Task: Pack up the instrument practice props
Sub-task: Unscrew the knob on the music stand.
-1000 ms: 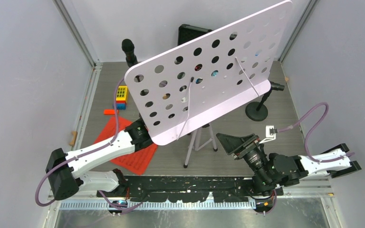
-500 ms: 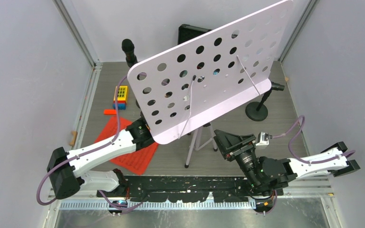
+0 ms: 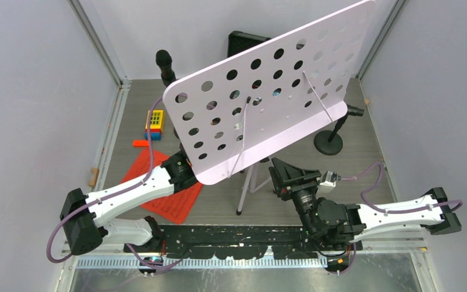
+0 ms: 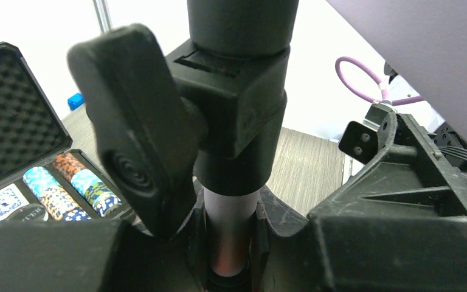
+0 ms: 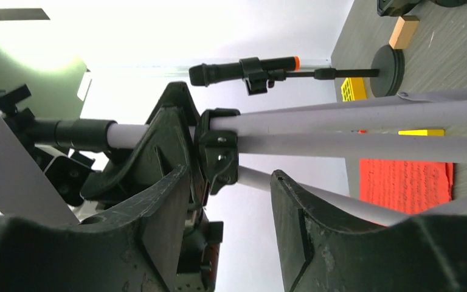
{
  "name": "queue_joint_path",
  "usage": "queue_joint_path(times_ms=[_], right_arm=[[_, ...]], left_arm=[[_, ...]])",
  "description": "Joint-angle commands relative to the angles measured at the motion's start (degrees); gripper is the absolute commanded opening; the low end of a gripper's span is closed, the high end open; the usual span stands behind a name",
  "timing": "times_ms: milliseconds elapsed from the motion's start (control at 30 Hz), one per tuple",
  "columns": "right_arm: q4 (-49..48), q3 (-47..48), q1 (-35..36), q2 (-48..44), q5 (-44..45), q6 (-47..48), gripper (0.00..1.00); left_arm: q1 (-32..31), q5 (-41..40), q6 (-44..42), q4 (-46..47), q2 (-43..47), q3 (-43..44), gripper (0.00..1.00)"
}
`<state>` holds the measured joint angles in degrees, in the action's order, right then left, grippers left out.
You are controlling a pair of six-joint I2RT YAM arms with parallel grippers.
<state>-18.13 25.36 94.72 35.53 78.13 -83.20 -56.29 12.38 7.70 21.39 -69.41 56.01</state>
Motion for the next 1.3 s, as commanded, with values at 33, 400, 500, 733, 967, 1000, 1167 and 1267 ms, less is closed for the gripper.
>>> queue_joint_path(times_ms=[33, 400, 500, 733, 967, 1000, 1167, 1267], right_arm=[[-3.76, -0.17, -3.32, 1.71, 0.85, -6.74, 0.54], [-2.24, 2.64, -7.12, 6.15, -4.03, -10.41, 0.52], [-2.94, 2.74, -7.67, 6.71, -4.72, -10.38, 0.5], [-3.92, 3.18, -9.09, 7.3, -7.29, -10.35, 0.46], [-6.56, 3.09, -9.2, 7.78, -9.96, -9.59, 0.43], [-7.01, 3.04, -9.24, 7.88, -10.25, -9.43, 0.42], [-7.68, 3.11, -9.2, 8.07, -11.39, -8.01, 0.3], [-7.43, 3.03, -9.2, 7.77, -11.25, -6.57, 0.19]], left_arm=[[-0.32, -1.35, 3.2, -2.23, 1.27, -0.72, 0.0], [-0.32, -1.48, 3.19, -2.36, 1.63, -0.72, 0.0], [-0.39, -1.48, 3.19, -2.4, 1.73, -0.73, 0.0], [-0.35, -1.46, 3.37, -2.58, 1.82, -0.73, 0.0], [-0.34, -1.58, 3.28, -2.58, 1.79, -0.64, 0.0], [-0.37, -1.58, 3.28, -2.66, 1.77, -0.72, 0.0], [-0.39, -1.57, 3.37, -2.59, 1.73, -0.73, 0.0], [-0.38, -1.66, 3.29, -2.66, 1.88, -0.73, 0.0]])
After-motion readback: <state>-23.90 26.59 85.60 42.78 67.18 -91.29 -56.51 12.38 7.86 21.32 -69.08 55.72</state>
